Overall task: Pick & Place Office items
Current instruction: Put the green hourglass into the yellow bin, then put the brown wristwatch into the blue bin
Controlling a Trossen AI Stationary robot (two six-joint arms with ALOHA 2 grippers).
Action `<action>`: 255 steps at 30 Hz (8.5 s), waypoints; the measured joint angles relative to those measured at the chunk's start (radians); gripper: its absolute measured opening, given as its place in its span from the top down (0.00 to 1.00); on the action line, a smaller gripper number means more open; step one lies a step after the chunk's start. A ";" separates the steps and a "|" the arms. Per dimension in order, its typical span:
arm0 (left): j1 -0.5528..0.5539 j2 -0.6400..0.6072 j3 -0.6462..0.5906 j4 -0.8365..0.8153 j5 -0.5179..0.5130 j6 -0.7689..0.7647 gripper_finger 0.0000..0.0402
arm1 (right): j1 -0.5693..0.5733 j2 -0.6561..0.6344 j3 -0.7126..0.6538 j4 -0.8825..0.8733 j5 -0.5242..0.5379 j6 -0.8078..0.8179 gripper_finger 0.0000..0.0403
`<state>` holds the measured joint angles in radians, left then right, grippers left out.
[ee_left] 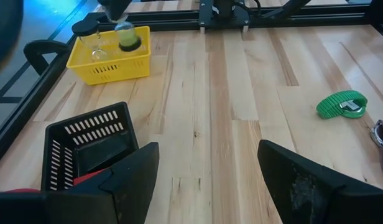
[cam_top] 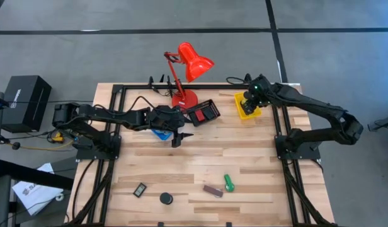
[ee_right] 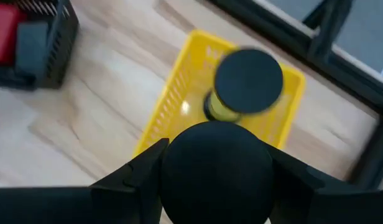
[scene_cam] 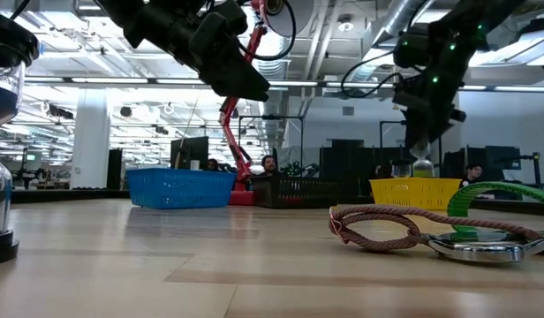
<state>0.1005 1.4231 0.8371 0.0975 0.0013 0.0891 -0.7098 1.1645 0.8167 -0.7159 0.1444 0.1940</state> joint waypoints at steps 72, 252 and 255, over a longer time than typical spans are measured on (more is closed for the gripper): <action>0.000 0.000 0.000 0.000 0.000 0.000 0.33 | 0.120 0.130 0.234 -0.217 0.111 0.163 0.42; -0.414 0.707 0.425 0.070 -0.066 -0.121 0.79 | 0.701 0.116 -0.345 0.937 -0.093 -0.169 0.43; -0.405 0.627 0.425 -0.089 -0.087 -0.123 0.77 | 0.701 0.116 -0.345 0.939 -0.093 -0.170 0.43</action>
<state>-0.3046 2.0504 1.2625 0.0089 -0.0860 -0.0342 -0.0086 1.2808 0.4717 0.2231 0.0509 0.0237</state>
